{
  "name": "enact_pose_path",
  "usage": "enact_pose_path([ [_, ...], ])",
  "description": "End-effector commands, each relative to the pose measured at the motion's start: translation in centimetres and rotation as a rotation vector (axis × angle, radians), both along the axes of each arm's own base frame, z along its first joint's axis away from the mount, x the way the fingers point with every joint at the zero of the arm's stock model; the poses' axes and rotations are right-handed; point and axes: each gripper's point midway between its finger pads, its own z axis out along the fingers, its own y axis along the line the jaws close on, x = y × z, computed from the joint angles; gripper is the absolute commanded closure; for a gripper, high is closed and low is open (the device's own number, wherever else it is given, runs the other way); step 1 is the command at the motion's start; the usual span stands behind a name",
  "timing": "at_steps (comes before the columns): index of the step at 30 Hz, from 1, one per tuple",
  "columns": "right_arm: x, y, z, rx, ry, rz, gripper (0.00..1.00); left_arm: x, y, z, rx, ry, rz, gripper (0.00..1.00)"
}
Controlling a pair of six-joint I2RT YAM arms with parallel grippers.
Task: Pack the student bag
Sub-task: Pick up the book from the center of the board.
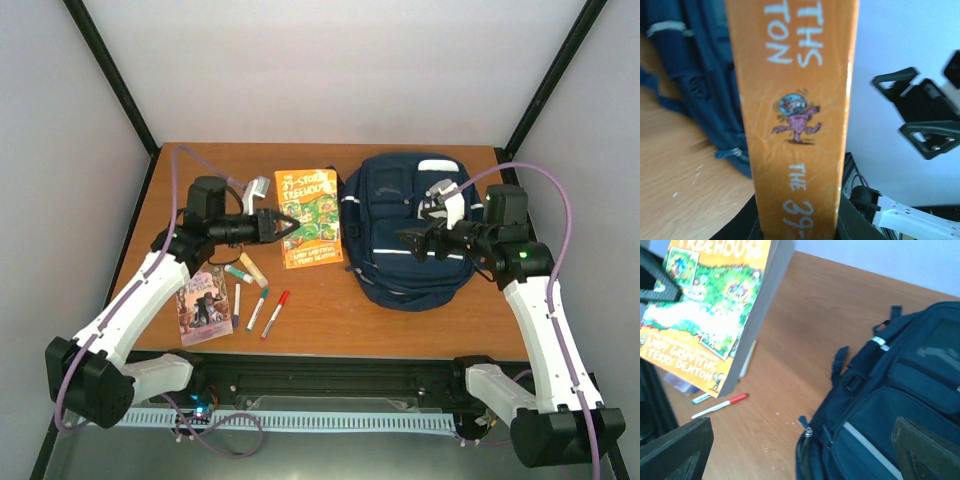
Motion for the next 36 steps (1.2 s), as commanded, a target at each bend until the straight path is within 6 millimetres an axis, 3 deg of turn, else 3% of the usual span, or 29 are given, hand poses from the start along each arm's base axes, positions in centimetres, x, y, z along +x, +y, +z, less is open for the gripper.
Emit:
enact_pose_path([
  [1, -1.5, 1.7, -0.5, 0.095, 0.075, 0.121, 0.00, -0.7, -3.5, 8.2, -0.146, -0.240, -0.177, 0.99],
  [10, -2.5, 3.7, 2.2, 0.239, 0.114, 0.292, 0.00, -3.4, -12.5, 11.2, -0.202, -0.310, -0.438, 0.99],
  [14, -3.0, 3.8, 2.2, 0.257, 0.113, 0.314, 0.00, -4.1, -14.8, 11.6, -0.220, -0.318, -0.523, 0.99],
  [22, -4.3, 4.1, 4.2, 0.398, 0.145, 0.405, 0.01, -3.7, -15.4, 10.0, -0.255, -0.331, -0.526, 0.99],
  [36, -6.5, 4.0, 6.0, 0.503, 0.189, 0.509, 0.20, -2.8, -13.8, 8.6, -0.220, -0.380, -0.373, 0.99],
])
